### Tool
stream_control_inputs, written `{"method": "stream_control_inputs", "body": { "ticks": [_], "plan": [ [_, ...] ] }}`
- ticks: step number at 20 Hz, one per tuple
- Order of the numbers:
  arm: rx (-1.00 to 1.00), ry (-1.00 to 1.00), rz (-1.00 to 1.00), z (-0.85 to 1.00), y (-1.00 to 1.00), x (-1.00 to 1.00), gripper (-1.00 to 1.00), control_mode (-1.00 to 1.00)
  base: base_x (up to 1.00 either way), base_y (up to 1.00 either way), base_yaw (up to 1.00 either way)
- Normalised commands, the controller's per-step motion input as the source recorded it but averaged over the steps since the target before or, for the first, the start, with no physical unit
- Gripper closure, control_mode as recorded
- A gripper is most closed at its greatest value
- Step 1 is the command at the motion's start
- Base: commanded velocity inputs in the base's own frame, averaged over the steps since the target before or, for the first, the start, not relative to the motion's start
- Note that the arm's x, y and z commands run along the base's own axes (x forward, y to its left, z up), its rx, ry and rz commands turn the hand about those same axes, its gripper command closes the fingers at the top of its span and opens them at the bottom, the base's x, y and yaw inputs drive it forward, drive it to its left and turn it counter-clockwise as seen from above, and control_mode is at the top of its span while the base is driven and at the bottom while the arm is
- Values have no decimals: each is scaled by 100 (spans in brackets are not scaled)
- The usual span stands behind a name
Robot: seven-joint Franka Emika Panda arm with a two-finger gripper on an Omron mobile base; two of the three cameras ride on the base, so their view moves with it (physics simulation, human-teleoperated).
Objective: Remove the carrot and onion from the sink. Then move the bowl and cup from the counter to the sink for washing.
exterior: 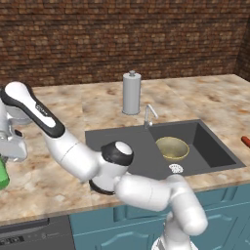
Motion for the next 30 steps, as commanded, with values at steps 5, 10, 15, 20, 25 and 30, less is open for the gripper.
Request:
{"method": "stream_control_inputs", "body": {
  "ticks": [5, 10, 15, 20, 25, 30],
  "plan": [
    [18, 9, 0, 26, -51, -58, 100, -100, 0, 0, 0],
    [23, 17, 0, 22, -46, -45, 100, -100, 0, 0, 0],
    [18, 10, 0, 15, -47, -39, 100, -100, 0, 0, 0],
    [2, -9, 0, 4, -49, -31, 100, -100, 0, 0, 0],
    [0, -24, 0, 1, -49, -29, 100, -100, 0, 0, 0],
    [1, -27, 0, 0, -48, -26, 100, -100, 0, 0, 0]
  ]
}}
